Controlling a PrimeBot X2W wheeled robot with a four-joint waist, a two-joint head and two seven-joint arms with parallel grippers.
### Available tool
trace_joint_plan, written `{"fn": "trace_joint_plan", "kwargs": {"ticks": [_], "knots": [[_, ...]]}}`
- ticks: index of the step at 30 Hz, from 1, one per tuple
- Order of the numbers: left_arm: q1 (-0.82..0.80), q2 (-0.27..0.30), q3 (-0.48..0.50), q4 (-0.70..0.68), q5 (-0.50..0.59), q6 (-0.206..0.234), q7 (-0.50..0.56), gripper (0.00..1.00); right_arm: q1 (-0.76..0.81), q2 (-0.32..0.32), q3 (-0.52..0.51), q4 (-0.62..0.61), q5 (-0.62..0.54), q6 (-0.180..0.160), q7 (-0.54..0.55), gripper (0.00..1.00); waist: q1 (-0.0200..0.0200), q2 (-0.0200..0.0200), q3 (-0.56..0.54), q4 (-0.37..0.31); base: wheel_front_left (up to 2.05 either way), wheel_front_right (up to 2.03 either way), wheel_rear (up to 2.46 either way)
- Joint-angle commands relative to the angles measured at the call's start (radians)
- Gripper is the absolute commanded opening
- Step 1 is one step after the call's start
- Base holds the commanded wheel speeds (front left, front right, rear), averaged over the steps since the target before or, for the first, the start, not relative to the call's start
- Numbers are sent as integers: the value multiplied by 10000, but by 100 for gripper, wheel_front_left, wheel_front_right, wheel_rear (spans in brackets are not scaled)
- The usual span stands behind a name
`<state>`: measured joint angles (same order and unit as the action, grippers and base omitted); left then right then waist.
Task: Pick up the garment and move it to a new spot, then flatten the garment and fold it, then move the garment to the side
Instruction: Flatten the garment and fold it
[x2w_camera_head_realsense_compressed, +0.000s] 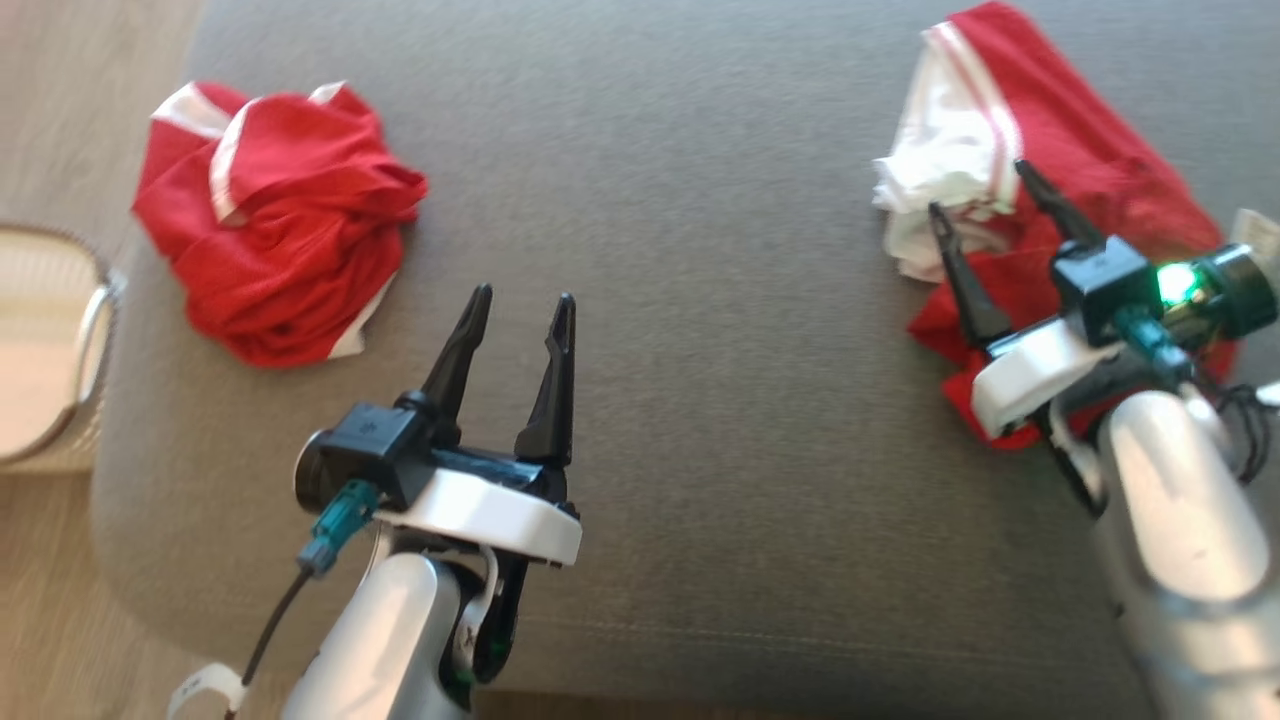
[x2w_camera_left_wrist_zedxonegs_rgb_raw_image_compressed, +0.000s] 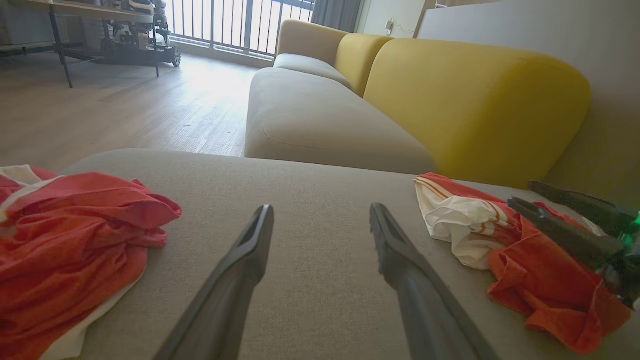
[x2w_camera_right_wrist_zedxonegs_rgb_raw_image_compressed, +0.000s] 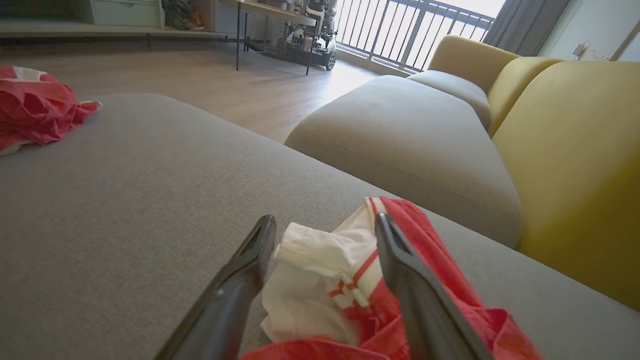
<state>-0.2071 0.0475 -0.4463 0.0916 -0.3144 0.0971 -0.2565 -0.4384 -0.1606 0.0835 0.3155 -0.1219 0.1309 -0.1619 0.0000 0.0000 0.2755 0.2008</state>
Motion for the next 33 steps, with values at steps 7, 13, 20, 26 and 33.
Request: {"fn": "trace_joint_plan", "kwargs": {"ticks": [7,13,20,26,33], "knots": [[-591,29,15,-479,-457,231,-53,100,-1237,-719,518,1145,-327,-2,299,100,0,0,725,975,0,0,0],[-663,29,-42,-539,-601,347,-53,100,-1753,-965,578,1843,-283,-2,323,32,0,0,873,1191,0,0,0],[-699,28,-30,-518,-665,402,-53,100,-2044,-861,657,2182,-140,-2,328,0,0,0,724,1099,0,0,0],[-658,28,-3,-457,-669,384,-53,100,-2251,-441,921,1859,322,-2,105,0,0,0,351,905,0,0,0],[-353,28,108,-305,-722,332,-53,100,-2728,284,2132,596,1568,-2,265,0,0,0,-488,777,0,0,0]]}}
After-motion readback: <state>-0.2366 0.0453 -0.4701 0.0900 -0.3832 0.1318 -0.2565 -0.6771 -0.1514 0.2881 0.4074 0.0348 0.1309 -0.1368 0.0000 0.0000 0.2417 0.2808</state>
